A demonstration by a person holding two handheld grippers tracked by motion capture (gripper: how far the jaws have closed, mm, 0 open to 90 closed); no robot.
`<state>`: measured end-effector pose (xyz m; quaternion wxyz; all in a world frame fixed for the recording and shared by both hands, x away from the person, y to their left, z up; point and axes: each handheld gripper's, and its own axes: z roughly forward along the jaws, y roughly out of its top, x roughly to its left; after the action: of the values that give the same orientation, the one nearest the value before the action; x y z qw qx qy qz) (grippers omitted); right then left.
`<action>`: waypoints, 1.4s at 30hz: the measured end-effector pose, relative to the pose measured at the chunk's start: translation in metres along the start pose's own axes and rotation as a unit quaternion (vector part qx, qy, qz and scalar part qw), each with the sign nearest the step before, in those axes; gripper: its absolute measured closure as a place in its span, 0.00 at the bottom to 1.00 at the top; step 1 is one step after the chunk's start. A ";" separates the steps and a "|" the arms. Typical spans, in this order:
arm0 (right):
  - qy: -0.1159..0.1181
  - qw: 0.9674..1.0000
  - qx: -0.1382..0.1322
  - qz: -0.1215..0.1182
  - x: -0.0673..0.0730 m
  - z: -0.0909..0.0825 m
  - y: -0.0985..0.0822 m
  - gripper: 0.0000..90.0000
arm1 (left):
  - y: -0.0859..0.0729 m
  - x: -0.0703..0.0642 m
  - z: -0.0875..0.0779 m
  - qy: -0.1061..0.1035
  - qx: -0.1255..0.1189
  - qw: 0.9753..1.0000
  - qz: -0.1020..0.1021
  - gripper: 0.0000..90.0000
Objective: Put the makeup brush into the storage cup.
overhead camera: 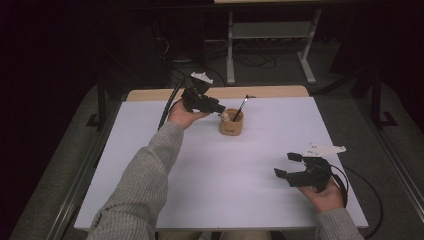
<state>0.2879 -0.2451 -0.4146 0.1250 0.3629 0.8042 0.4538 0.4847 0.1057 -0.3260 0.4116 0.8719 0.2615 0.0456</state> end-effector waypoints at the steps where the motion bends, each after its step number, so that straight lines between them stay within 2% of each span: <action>1: 0.000 1.000 0.000 0.000 0.000 0.000 0.000 0.22 | -0.001 -0.001 -0.002 0.003 0.000 1.000 0.003 0.57; 20: -0.013 1.000 0.001 0.004 -0.003 0.000 -0.001 0.22 | -0.018 -0.010 -0.020 0.002 -0.011 1.000 0.000 0.51; 28: -0.016 1.000 -0.004 0.004 -0.004 -0.002 -0.002 0.22 | -0.030 -0.011 -0.027 0.012 -0.003 1.000 -0.004 0.50; 38: -0.016 1.000 -0.006 0.003 -0.004 -0.001 -0.001 0.22 | -0.043 -0.014 -0.040 0.018 -0.012 1.000 -0.012 0.48; 42: -0.016 1.000 -0.007 0.002 -0.003 -0.001 0.000 0.22 | -0.045 -0.017 -0.044 0.020 -0.010 1.000 -0.008 0.47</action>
<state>0.2894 -0.2483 -0.4146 0.1396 0.3709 0.7981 0.4538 0.4381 0.1512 -0.3285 0.4154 0.8645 0.2759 0.0629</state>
